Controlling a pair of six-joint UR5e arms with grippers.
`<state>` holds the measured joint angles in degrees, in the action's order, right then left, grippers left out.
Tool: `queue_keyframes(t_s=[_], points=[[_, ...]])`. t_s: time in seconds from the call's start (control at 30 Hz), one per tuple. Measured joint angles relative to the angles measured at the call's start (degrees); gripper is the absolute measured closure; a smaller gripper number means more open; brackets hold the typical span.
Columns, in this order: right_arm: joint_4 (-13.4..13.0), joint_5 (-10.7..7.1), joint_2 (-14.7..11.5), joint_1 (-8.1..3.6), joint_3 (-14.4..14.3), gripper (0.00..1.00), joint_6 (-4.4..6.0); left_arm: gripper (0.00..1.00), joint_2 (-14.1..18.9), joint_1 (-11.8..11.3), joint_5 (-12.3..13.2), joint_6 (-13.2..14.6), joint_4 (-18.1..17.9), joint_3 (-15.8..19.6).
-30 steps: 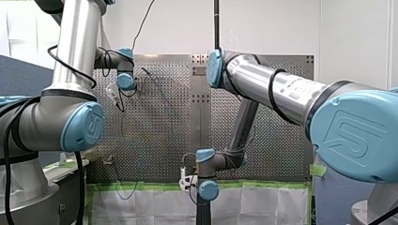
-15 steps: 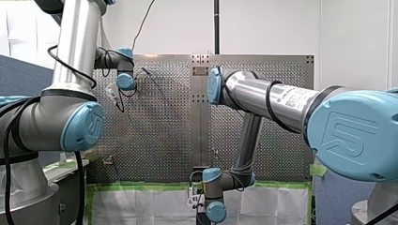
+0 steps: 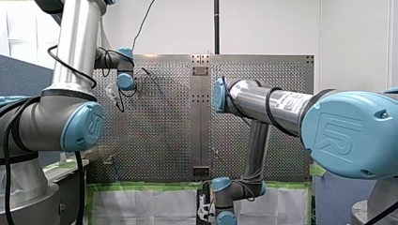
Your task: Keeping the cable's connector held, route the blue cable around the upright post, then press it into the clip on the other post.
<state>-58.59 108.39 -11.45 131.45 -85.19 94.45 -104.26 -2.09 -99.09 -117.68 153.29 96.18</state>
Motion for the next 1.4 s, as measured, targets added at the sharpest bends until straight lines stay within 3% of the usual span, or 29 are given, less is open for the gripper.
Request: queue_keyframes(t_s=[0.47, 0.73, 1.07, 1.4], points=[[-1.46, -0.68, 0.02, -4.49, -0.81, 1.00, -0.29, 0.02, 0.00, -0.08, -0.06, 0.00, -0.08, -0.02], [-2.10, -0.67, -0.04, -6.44, -1.46, 1.00, -0.64, 0.02, 0.00, -0.22, -0.15, 0.13, -0.08, -0.02], [-6.93, -0.99, -0.06, -8.81, -5.33, 1.00, 0.18, 0.02, -0.03, -0.46, -0.18, 0.30, -0.08, -0.01], [-9.91, -1.06, -0.03, -9.96, -6.51, 1.00, 0.28, 0.02, -0.05, -0.63, -0.18, 0.35, -0.08, 0.00]])
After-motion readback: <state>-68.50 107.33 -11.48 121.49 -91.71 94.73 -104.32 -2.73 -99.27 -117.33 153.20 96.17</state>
